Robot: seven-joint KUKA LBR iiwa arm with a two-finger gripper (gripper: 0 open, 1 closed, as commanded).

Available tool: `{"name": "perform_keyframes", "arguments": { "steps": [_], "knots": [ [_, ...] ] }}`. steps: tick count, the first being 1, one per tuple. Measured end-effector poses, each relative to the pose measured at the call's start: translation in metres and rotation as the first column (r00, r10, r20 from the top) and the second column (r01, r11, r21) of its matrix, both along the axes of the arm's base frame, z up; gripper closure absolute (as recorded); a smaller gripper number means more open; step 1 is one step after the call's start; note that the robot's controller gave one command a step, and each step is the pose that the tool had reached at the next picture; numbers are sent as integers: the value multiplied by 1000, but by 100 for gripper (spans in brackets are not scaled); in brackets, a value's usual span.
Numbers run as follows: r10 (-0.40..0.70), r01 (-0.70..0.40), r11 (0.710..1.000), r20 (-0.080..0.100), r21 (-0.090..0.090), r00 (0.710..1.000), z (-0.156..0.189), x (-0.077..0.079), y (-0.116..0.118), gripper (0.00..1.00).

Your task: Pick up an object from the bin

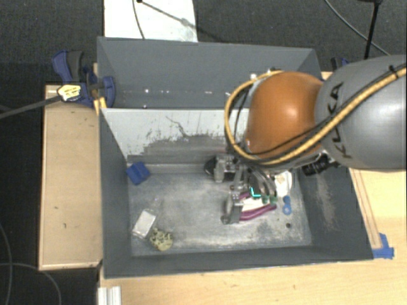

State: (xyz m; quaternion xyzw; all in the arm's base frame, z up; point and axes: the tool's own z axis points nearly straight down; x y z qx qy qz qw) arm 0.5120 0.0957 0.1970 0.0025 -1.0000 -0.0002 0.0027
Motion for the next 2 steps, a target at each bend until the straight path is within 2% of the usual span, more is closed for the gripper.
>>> {"name": "perform_keyframes", "arguments": {
  "steps": [1, 2],
  "knots": [
    [452, -452, 892, 11, -1, 892, -126, -25, 104, 0],
    [771, -771, 636, 12, -1, 636, -96, -26, 161, 0]
  ]
}}
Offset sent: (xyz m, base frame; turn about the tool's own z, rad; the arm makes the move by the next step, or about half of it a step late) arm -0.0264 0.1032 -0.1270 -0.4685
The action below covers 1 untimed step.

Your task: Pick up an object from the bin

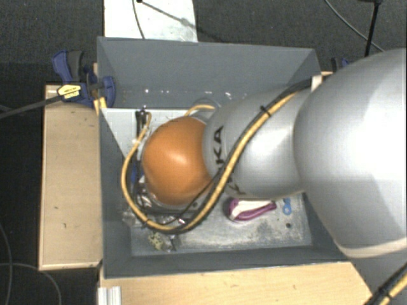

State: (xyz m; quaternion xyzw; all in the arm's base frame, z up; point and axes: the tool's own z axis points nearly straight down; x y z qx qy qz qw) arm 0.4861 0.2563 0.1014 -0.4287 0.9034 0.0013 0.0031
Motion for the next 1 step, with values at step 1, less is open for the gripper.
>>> {"name": "perform_keyframes", "arguments": {
  "steps": [1],
  "knots": [
    [412, -412, 911, -1, -4, 911, -1, 13, -18, 0]
  ]
}}
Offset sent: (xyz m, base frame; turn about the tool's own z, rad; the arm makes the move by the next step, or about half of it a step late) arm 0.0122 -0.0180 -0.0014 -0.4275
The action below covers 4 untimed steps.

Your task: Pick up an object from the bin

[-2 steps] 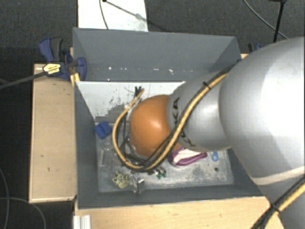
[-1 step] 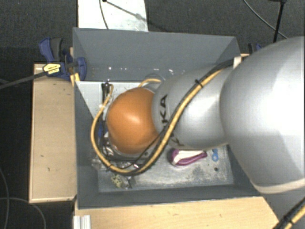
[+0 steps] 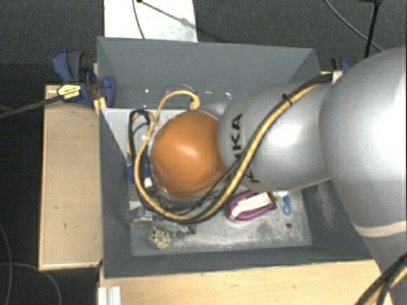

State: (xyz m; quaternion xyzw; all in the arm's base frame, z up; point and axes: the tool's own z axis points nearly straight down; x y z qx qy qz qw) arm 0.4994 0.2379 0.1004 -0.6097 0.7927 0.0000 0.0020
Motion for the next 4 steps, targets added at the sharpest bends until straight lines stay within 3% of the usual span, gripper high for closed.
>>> {"name": "perform_keyframes", "arguments": {
  "steps": [1, 2, 3, 4],
  "knots": [
    [331, -331, 944, -5, -2, 944, -31, -7, 17, 0],
    [321, -321, 947, -8, -1, 947, -31, -8, 17, 0],
    [317, -317, 948, -9, -1, 948, -31, -8, 17, 100],
    [307, -307, 952, 6, 0, 952, 60, -6, 18, 100]
  ]
}}
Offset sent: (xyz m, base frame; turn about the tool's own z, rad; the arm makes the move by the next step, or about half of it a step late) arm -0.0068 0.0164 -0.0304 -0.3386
